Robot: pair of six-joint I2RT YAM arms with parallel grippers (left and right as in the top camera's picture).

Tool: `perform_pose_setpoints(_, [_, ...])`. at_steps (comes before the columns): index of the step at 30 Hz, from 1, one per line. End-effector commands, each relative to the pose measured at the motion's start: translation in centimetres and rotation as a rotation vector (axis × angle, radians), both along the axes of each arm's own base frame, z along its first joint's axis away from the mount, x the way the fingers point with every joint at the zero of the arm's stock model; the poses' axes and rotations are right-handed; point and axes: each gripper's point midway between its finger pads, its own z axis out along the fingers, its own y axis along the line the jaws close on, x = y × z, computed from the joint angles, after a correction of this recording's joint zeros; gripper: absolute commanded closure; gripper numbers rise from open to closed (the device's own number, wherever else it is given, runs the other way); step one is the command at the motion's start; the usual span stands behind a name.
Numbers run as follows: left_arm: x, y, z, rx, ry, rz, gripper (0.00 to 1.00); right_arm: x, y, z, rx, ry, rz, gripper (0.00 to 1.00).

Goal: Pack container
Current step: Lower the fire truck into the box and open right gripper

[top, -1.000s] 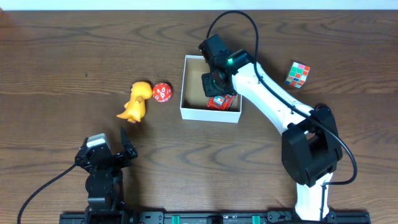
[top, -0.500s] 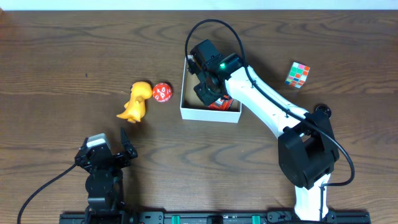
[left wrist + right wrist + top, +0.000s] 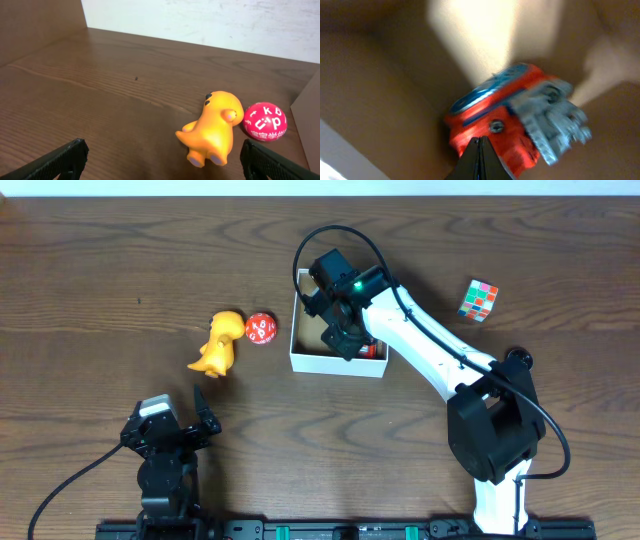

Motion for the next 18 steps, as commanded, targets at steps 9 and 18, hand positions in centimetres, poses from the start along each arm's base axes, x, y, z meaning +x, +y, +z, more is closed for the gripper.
perform_pose_setpoints(9, [-0.1, 0.0, -1.4, 0.010, 0.045, -0.004, 0.02, 0.5, -0.8, 0.3, -0.072, -0.045, 0.019, 0.99])
perform_pose_setpoints(18, [-0.1, 0.0, -1.4, 0.010, 0.045, -0.004, 0.02, 1.0, 4.7, 4.7, 0.211, -0.025, 0.010, 0.87])
